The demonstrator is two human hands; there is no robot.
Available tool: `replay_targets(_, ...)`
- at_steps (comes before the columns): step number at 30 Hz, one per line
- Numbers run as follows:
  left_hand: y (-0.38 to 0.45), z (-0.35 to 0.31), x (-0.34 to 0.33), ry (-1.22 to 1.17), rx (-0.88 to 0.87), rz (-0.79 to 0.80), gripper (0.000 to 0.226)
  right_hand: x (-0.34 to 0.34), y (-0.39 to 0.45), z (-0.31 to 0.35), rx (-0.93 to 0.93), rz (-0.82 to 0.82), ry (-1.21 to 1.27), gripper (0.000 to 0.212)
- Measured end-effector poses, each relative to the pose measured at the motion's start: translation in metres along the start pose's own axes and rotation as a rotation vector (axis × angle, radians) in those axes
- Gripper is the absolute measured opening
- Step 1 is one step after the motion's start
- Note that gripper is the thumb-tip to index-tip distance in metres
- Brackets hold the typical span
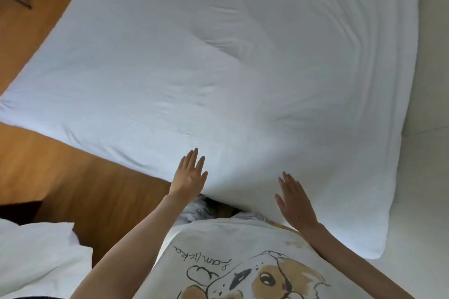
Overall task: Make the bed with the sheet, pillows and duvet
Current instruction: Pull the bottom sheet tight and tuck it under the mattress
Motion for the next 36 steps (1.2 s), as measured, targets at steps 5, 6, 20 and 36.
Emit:
replay_targets(5, -0.021, 0.086, 0.015, -0.168, 0.201, -0.069, 0.049, 0.01, 0.019, 0.059, 0.004, 0.049, 0.092, 0.058)
replay_targets(6, -0.023, 0.106, 0.018, -0.203, 0.221, -0.072, 0.046, 0.015, 0.026, 0.075, 0.008, 0.044, 0.081, 0.053)
replay_targets(20, -0.024, 0.421, 0.066, -0.314, 0.199, 0.061, 0.039, -0.013, 0.132, 0.39, -0.247, -0.003, 0.303, 0.046)
replay_targets(36, -0.016, 0.553, 0.033, -0.359, 0.322, 0.116, 0.041, -0.089, 0.232, 0.524, -0.04, 0.012, 0.196, 0.047)
Point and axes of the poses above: each hand's wrist, its own y-axis towards the middle knuckle, its own x-axis out of the back of the hand, z = x × y, the point moved 6 cm from there along y, towards the middle knuckle, and after that the axes turned 2 degrees about -x, right-handed, at the moved point
